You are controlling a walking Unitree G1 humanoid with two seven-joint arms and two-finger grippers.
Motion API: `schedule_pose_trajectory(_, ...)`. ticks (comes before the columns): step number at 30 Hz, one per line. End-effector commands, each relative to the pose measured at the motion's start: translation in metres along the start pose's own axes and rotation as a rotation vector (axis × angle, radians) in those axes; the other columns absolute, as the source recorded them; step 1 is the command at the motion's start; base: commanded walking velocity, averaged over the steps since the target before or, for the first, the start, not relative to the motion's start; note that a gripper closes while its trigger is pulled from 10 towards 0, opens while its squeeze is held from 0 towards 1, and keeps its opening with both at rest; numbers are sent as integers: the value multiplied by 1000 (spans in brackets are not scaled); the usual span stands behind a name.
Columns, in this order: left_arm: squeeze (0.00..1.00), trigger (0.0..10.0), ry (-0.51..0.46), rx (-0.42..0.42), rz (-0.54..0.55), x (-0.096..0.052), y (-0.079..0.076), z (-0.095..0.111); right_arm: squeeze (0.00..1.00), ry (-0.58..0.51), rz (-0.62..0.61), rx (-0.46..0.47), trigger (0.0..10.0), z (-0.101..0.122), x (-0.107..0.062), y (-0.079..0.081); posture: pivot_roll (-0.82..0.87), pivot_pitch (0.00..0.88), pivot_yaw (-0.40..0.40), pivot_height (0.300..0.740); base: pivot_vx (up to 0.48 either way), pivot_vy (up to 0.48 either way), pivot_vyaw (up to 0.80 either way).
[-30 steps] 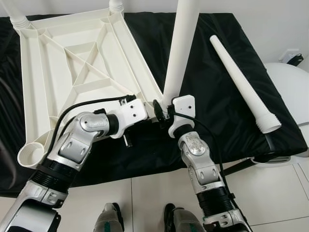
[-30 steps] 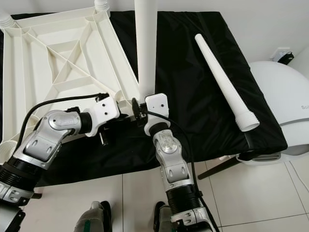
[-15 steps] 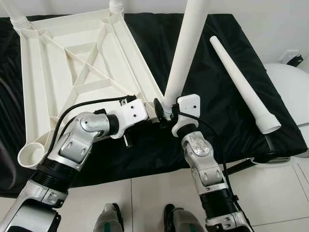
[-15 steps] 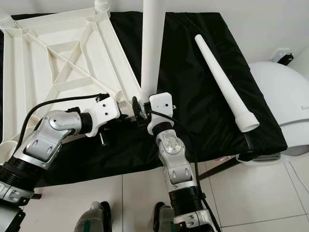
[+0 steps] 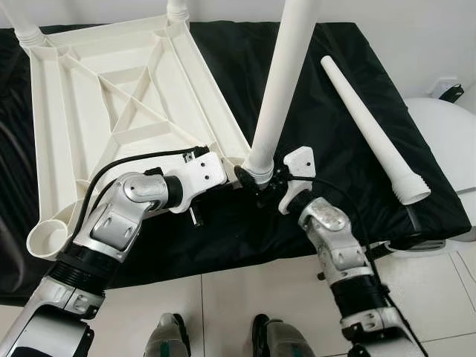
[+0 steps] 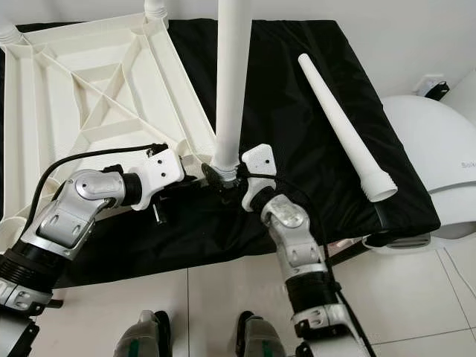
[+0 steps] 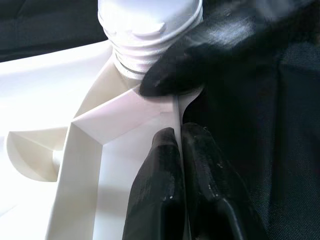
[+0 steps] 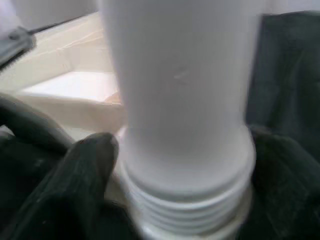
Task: Building children table
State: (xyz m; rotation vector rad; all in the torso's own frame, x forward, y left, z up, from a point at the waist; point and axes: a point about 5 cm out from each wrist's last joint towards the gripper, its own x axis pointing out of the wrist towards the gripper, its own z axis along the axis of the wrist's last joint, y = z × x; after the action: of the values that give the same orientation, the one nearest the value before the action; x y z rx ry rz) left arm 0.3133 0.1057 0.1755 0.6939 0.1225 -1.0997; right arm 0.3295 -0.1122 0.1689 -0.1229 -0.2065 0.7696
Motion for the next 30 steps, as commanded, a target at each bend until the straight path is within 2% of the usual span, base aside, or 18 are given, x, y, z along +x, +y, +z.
schedule_pose_trajectory(1,0,10000,160,-121,-92,6,-27,-42,0,-15,48,19,10000,-2,-3,-3,112,222,-10,740,0,0,0)
schedule_pose_trajectory(7,0,10000,163,-122,-91,5,-26,-43,0,-39,170,7,10000,5,-1,-19,118,226,-2,740,0,0,0)
schedule_pose_trajectory(17,0,10000,166,-121,-92,4,-26,-43,0,-32,244,-14,10000,5,8,-26,124,228,3,740,0,0,0)
schedule_pose_trajectory(30,0,10000,167,-122,-88,4,-24,-43,0,15,326,-5,10000,-4,13,-26,125,229,2,740,0,0,0)
